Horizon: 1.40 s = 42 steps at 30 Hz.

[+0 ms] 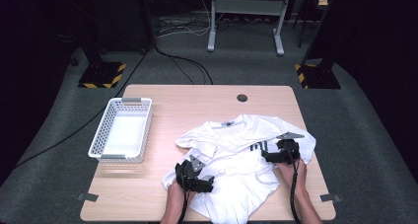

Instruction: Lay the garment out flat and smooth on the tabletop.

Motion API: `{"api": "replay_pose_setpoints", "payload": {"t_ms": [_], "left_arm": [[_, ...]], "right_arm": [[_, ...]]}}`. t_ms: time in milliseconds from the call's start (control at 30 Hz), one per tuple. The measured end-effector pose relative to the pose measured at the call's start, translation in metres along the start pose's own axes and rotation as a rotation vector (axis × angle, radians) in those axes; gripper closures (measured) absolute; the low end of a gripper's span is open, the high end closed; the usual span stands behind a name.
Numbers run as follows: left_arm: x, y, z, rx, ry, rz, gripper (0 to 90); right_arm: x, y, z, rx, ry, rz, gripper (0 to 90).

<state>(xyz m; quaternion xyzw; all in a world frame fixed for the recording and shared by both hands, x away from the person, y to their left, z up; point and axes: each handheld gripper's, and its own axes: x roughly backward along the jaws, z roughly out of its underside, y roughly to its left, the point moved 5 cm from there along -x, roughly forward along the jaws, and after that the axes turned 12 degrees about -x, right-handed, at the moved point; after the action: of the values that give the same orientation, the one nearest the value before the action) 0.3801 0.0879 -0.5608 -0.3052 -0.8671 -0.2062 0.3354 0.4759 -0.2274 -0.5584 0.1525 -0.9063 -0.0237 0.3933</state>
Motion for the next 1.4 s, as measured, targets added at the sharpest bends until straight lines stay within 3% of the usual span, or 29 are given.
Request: {"api": "replay_pose_setpoints", "payload": {"t_ms": [133, 233, 300, 367, 500, 667, 833, 933, 1067, 1233, 1400], "left_arm": [[0.008, -0.004, 0.004, -0.014, 0.009, 0.01, 4.8], [0.013, 0.002, 0.001, 0.022, -0.008, 0.006, 6.5], [0.017, 0.009, -0.005, 0.042, -0.014, -0.004, 8.4], [0.017, 0.012, -0.015, 0.054, -0.018, -0.01, 15.4], [0.003, 0.018, -0.038, 0.072, 0.005, -0.002, 24.5], [-0.016, 0.027, -0.055, 0.109, 0.056, -0.013, 36.9], [-0.033, 0.034, -0.059, 0.107, 0.096, -0.013, 56.5], [-0.034, 0.039, -0.06, 0.094, 0.075, -0.011, 75.3], [-0.028, 0.047, -0.06, 0.099, 0.052, -0.011, 85.1], [-0.012, 0.072, -0.05, 0.142, 0.035, -0.028, 86.1], [0.01, 0.118, -0.029, 0.21, 0.059, -0.117, 85.9]], "right_arm": [[0.011, -0.002, 0.012, -0.004, -0.014, 0.002, 6.2], [0.015, -0.005, 0.013, -0.002, 0.005, 0.01, 6.9], [0.019, -0.008, 0.008, -0.009, -0.018, 0.026, 6.7], [0.02, -0.008, 0.001, -0.024, -0.039, 0.014, 6.4], [0.005, -0.006, -0.001, -0.016, 0.016, 0.021, 4.6], [0.002, -0.008, 0.001, -0.026, -0.024, 0.015, 4.9], [0.002, -0.007, 0.002, -0.026, -0.025, 0.02, 4.7], [0.002, -0.007, 0.002, -0.026, -0.027, 0.021, 4.7], [0.002, -0.007, 0.002, -0.026, -0.028, 0.02, 4.8], [0.002, -0.008, 0.002, -0.021, -0.026, 0.016, 5.0], [0.002, -0.009, 0.001, -0.017, -0.024, 0.011, 5.1]]}}
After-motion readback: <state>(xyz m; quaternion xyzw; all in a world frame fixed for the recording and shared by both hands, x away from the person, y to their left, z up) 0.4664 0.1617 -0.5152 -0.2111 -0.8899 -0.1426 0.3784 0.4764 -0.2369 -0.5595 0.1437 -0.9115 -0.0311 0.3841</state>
